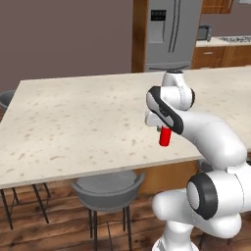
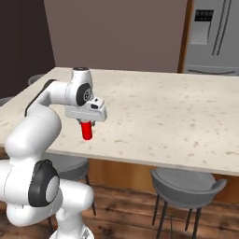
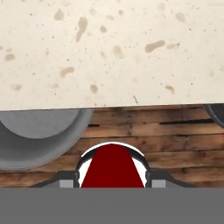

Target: Four empty soda cans are scattered around the kitchen. Gather all the cans and cluster them next to the stove for recycling.

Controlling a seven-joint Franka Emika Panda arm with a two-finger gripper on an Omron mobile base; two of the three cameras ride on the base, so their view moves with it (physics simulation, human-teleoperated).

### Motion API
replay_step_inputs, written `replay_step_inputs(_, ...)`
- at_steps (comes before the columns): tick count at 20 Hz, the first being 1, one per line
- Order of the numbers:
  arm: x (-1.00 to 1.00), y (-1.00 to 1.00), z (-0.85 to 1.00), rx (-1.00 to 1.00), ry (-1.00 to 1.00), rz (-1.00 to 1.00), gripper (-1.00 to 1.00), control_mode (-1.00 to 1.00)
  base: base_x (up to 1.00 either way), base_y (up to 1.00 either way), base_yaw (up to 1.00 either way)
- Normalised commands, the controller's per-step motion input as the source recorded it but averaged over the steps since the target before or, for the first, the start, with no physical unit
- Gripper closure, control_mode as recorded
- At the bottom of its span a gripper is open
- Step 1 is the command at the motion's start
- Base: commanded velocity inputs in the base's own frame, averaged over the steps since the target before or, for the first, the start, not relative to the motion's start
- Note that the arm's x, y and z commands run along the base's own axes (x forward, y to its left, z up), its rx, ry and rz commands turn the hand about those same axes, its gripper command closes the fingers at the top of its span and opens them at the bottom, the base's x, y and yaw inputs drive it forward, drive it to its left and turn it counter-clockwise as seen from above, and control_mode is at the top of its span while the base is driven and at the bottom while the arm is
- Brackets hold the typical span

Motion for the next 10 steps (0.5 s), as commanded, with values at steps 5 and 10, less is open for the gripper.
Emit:
replay_step_inputs(5,0.0,0.0,0.0,0.0,0.0,0.0,1.0,1.0,-0.54,-0.35,-0.1)
replay_step_inputs(10,0.0,0.0,0.0,0.0,0.0,0.0,1.0,1.0,-0.61,-0.52,-0.05)
